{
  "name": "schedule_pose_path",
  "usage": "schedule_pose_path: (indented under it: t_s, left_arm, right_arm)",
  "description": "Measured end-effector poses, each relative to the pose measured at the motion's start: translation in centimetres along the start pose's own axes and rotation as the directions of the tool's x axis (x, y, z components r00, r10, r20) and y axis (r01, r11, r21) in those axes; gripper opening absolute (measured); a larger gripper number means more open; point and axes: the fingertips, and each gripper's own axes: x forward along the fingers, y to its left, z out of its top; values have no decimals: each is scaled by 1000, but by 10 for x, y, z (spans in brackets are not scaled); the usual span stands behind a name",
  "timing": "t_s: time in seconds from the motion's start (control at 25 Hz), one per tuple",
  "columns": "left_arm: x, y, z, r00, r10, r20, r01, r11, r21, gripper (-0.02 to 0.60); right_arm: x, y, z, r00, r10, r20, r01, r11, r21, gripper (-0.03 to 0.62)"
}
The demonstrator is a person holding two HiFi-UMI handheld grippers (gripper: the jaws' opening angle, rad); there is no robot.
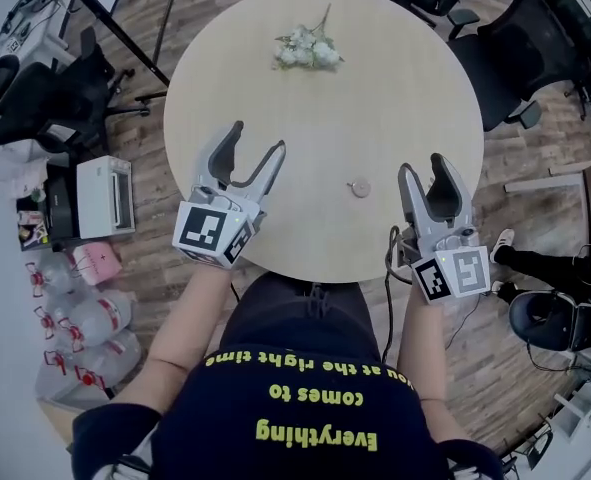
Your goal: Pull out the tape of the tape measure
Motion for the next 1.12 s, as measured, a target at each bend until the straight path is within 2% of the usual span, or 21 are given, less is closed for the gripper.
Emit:
schedule_pose_path:
  t_s: [0.28, 0.4, 0.56, 0.76, 0.96, 1.12]
  left_arm:
    - [9, -9, -11, 1000, 19, -20, -19, 1000, -2, 291]
    - [11, -14, -25, 999, 25, -35, -26, 1000, -17, 291]
    - [15, -29, -45, 998, -1, -63, -1, 1000, -31, 291]
    - [14, -31, -58, 997, 4, -80, -7, 999, -37, 291]
    - [13, -29, -68, 995, 14, -94, -17, 999, -39, 290]
    - [15, -30, -76, 994, 23, -109, -28, 998, -49, 290]
  right_arm:
    - [9, -13, -25, 995, 58, -81, -53, 997, 54, 233]
    - [9, -17, -41, 990, 74, -122, -72, 997, 22, 233]
    - [3, -28, -66, 981, 92, -173, -98, 995, -26, 234]
    - [4, -40, -105, 965, 115, -235, -124, 992, -24, 244]
    - [10, -42, -156, 933, 166, -318, -188, 981, -39, 250]
    - [11, -40, -201, 878, 240, -415, -276, 961, -28, 255]
